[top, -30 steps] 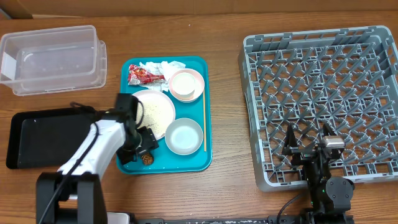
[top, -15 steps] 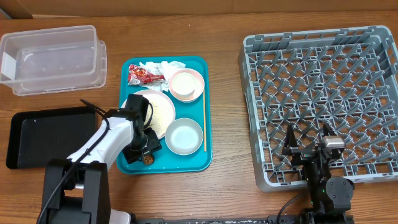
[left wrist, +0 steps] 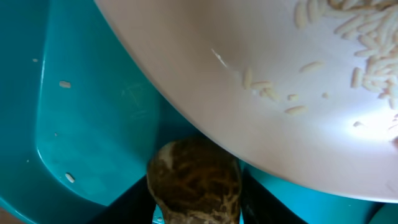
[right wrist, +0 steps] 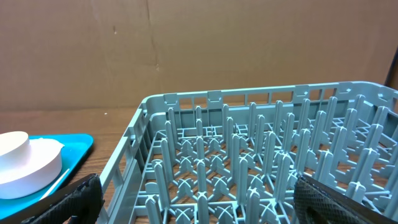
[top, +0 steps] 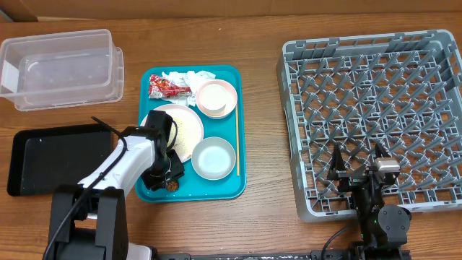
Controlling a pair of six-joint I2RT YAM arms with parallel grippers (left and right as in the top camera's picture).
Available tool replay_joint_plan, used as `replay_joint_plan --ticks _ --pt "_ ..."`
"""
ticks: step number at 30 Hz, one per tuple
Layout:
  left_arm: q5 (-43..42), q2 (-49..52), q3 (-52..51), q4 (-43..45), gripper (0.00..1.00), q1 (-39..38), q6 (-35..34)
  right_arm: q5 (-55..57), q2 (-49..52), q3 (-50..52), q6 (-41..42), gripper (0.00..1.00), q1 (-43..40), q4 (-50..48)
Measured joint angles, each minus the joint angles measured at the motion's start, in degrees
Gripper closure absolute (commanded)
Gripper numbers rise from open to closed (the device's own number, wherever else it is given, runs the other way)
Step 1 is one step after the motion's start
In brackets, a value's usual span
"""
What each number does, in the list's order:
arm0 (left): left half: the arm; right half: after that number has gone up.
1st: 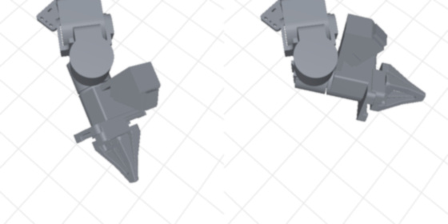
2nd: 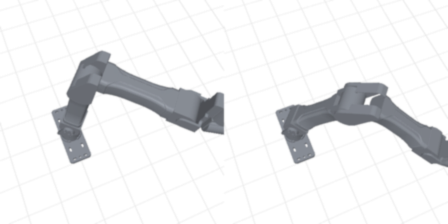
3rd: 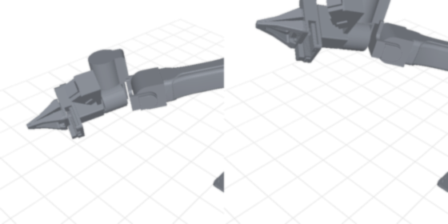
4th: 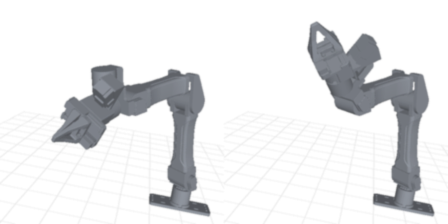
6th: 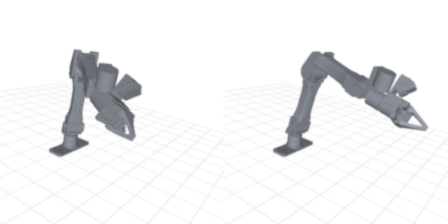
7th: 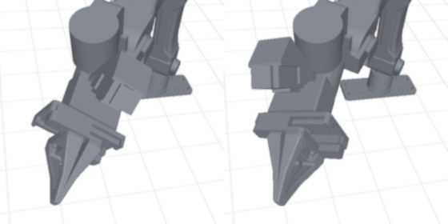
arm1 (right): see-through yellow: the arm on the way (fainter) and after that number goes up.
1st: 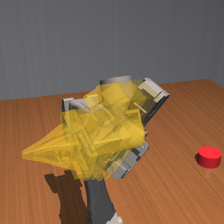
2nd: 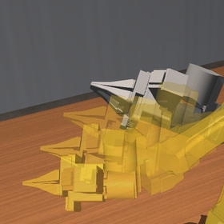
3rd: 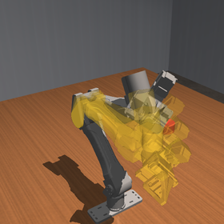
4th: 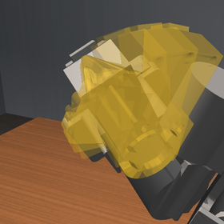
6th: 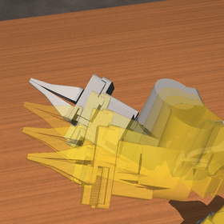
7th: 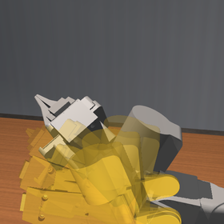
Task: Sort waste into correct bins and load items into the dishwasher
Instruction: 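Grasp the food scrap with the left gripper and drop it on the black tray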
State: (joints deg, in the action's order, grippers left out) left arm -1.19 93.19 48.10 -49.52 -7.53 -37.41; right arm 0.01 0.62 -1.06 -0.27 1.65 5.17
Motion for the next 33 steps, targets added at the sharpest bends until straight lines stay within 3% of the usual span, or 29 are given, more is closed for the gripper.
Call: replay_joint_plan --ticks 11,18,26,33 --pt "-0.31 0.00 0.00 -0.42 0.69 0.00 -0.17 0.00 0.00 0.00 0.00 0.00 0.00 0.00" --pt "-0.28 0.15 4.76 -9.40 0.69 2.16 0.09 0.02 0.02 0.00 0.00 0.00 0.00 -0.02" --pt "-0.24 0.39 21.55 -16.33 0.68 13.35 4.17 -0.02 0.00 0.00 0.00 0.00 0.00 0.00" --pt "0.55 0.39 26.82 -9.86 0.68 28.59 6.14 -0.02 0.00 0.00 0.00 0.00 0.00 0.00"
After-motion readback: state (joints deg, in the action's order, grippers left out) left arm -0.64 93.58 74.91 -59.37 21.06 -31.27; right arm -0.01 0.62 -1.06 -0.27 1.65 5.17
